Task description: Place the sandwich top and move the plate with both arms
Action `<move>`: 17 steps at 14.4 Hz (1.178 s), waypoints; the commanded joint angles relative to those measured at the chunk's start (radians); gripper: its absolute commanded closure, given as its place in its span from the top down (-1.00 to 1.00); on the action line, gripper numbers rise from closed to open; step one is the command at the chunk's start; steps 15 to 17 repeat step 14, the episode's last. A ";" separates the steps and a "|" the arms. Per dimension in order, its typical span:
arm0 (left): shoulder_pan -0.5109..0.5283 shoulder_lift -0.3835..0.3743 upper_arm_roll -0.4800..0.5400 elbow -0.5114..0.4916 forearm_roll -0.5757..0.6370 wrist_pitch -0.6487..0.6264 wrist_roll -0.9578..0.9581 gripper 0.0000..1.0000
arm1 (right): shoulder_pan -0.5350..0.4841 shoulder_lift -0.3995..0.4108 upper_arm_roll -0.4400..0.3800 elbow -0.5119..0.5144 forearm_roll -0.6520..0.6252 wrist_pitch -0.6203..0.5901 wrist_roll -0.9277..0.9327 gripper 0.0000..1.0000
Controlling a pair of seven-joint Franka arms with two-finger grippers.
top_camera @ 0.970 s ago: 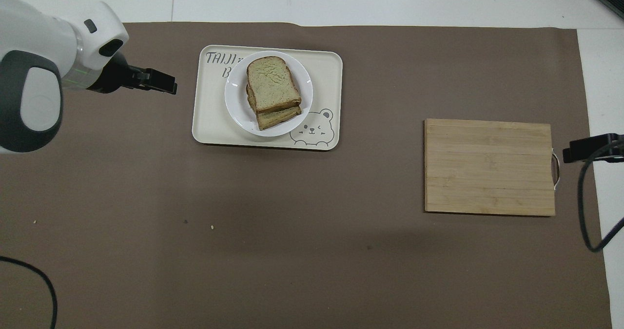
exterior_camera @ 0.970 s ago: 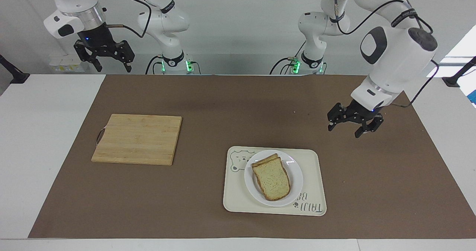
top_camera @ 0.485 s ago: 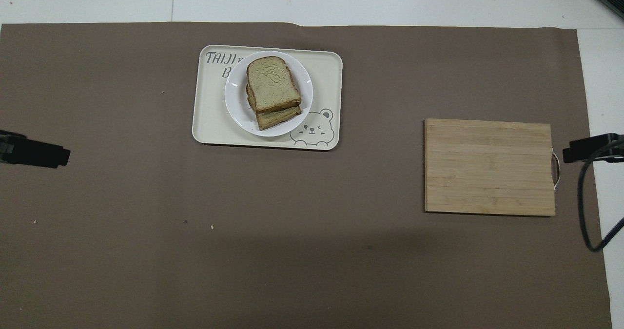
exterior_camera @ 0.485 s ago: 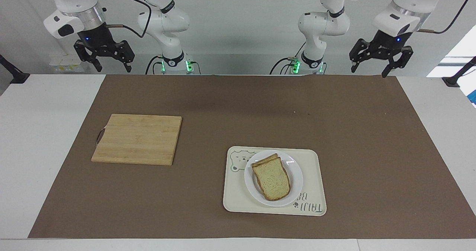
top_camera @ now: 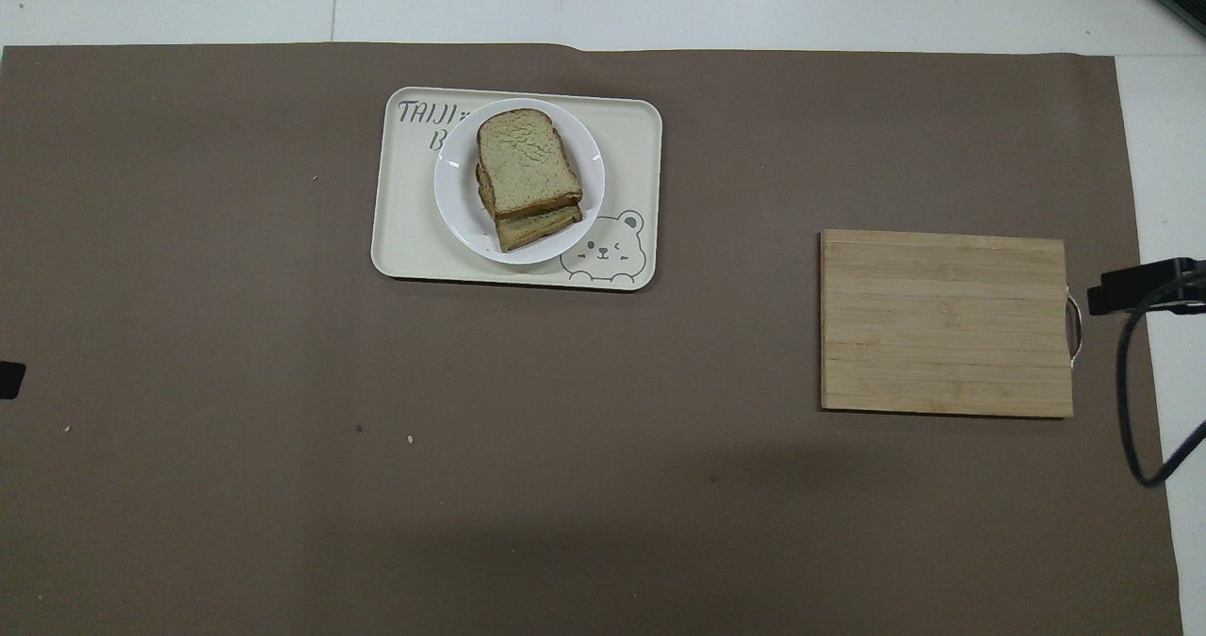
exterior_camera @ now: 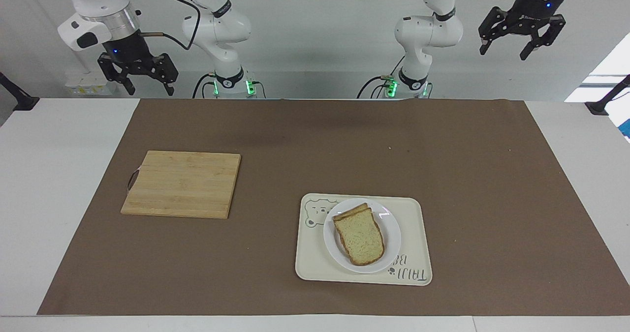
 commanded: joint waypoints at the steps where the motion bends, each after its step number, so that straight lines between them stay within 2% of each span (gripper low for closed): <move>1: 0.006 0.112 -0.006 0.159 0.018 -0.096 0.000 1.00 | -0.007 -0.004 0.004 -0.002 -0.001 -0.006 -0.019 1.00; 6: 0.015 0.058 0.005 0.112 0.009 -0.066 0.002 1.00 | -0.007 -0.004 0.004 -0.002 -0.001 -0.006 -0.019 1.00; 17: 0.017 0.057 0.005 0.097 0.007 -0.047 0.000 1.00 | -0.007 -0.004 0.004 -0.002 -0.001 -0.006 -0.019 1.00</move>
